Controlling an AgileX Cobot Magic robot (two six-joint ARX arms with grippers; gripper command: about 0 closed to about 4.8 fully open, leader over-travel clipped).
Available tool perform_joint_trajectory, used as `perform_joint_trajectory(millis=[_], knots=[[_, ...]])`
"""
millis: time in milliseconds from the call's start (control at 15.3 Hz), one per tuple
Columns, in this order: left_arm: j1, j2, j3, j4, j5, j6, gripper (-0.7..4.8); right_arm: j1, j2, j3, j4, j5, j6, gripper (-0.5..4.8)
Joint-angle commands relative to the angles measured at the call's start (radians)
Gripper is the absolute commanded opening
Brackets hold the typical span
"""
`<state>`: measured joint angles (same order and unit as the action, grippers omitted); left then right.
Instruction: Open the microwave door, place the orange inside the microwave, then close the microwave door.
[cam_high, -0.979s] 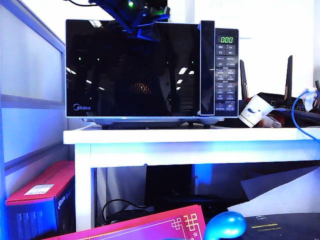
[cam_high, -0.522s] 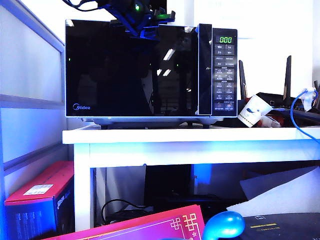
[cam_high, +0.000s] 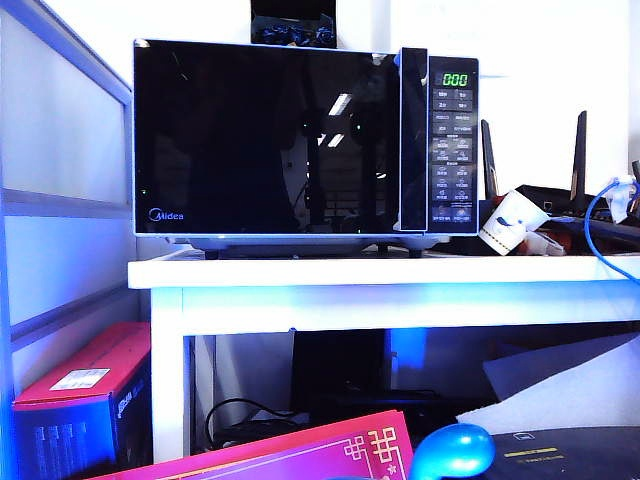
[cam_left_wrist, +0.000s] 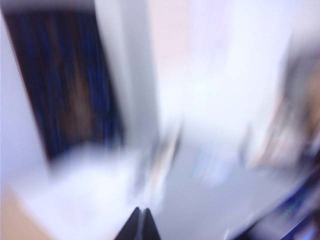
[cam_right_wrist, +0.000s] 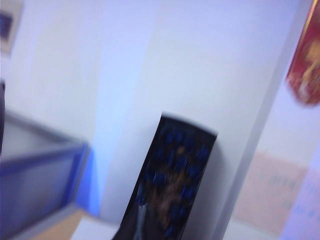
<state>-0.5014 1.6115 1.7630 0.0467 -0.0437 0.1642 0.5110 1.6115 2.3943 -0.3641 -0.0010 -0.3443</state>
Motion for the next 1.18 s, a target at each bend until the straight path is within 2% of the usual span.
perform_joint_trajectory(millis=[65,326,457,653,914,1044,1175], knots=[[-0.002,-0.32,0.004,-0.25,0.007,-0.001,-0.05,0.001,-0.101,0.005,-0.019,0.002,0.005,-0.01],[-0.001,-0.665,0.004,-0.575,0.005,0.004,-0.05,0.001,-0.244,0.005,-0.119,0.0,0.058,0.0],[-0.001,-0.848,0.004,-0.772,0.002,0.0,-0.05,0.001,-0.325,0.004,-0.267,-0.002,0.059,0.0],[-0.001,-1.054,0.003,-0.888,0.003,0.0,-0.05,0.001,-0.407,0.002,-0.475,-0.002,0.056,-0.01],[0.005,-1.202,-0.019,-1.175,-0.008,-0.013,-0.05,0.0,-0.46,-0.046,-0.635,-0.077,0.057,-0.01],[0.023,-1.278,-0.143,-1.171,-0.003,-0.058,-0.05,0.0,-0.507,-0.19,-0.614,-0.109,0.056,-0.01],[0.025,-1.366,-0.358,-1.074,0.024,-0.116,-0.05,0.001,-0.605,-0.462,-0.488,-0.159,0.067,-0.01]])
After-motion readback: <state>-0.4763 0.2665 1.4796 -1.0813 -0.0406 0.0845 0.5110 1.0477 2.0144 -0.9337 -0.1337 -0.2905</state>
